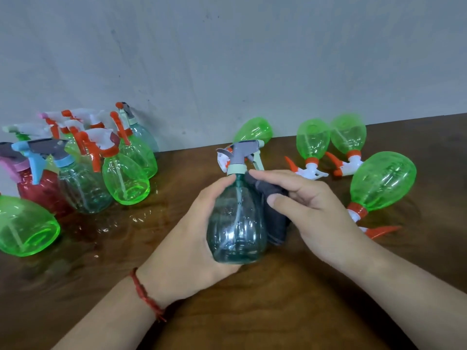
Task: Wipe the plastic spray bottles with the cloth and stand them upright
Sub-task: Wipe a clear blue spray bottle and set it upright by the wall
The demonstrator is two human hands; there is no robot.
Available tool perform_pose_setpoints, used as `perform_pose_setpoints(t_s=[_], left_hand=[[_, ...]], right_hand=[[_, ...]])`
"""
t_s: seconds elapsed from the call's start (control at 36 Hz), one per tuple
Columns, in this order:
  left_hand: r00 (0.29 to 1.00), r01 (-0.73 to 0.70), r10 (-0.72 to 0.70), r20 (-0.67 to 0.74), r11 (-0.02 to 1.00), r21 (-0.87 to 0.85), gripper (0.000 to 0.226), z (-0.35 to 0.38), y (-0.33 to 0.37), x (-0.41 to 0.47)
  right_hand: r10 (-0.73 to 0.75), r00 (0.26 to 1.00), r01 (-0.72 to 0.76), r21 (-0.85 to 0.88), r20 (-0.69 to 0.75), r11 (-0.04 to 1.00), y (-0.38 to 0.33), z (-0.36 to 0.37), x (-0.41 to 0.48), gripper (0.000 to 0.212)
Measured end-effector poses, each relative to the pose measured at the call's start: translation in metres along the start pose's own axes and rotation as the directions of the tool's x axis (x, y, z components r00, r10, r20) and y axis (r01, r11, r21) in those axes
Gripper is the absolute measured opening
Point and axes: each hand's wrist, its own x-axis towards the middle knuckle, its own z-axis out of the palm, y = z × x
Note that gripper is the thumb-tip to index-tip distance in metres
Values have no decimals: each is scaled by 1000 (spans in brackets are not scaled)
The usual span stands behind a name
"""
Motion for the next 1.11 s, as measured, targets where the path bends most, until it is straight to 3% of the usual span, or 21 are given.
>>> perform_pose_setpoints(t_s=[0.25, 0.36, 0.5, 0.64, 0.83, 0.97, 1.11], left_hand=[[999, -54, 54, 1, 994, 94, 116, -2, -4, -2], [999, -46, 50, -20, 987, 156, 115, -1, -8, -1], [991, 61, -49, -126, 994, 94, 118, -2, -9, -3], [967, 154, -155, -202, 988, -20, 118, -5, -10, -3], [951, 197, -206, -230, 978, -63, 120, -7, -13, -1], [956, 181, -197, -219, 979, -92, 120, -6, -10, 1], [989, 80, -82, -125, 997, -20, 118, -2, 1, -3]], right_hand=[[-211, 977, 210, -244, 23, 947, 6, 1, 0, 37], [-307, 948, 315, -421, 89, 851, 1, 5, -3, 43], [-368, 902, 430, -562, 227, 707, -4, 9, -6, 47], [-391, 849, 527, -591, 354, 611, -8, 10, -9, 42], [-397, 796, 605, -571, 457, 555, -11, 9, -11, 35], [-437, 790, 613, -562, 429, 555, -14, 7, -12, 35], [-487, 836, 522, -634, 251, 571, -12, 2, -8, 37]])
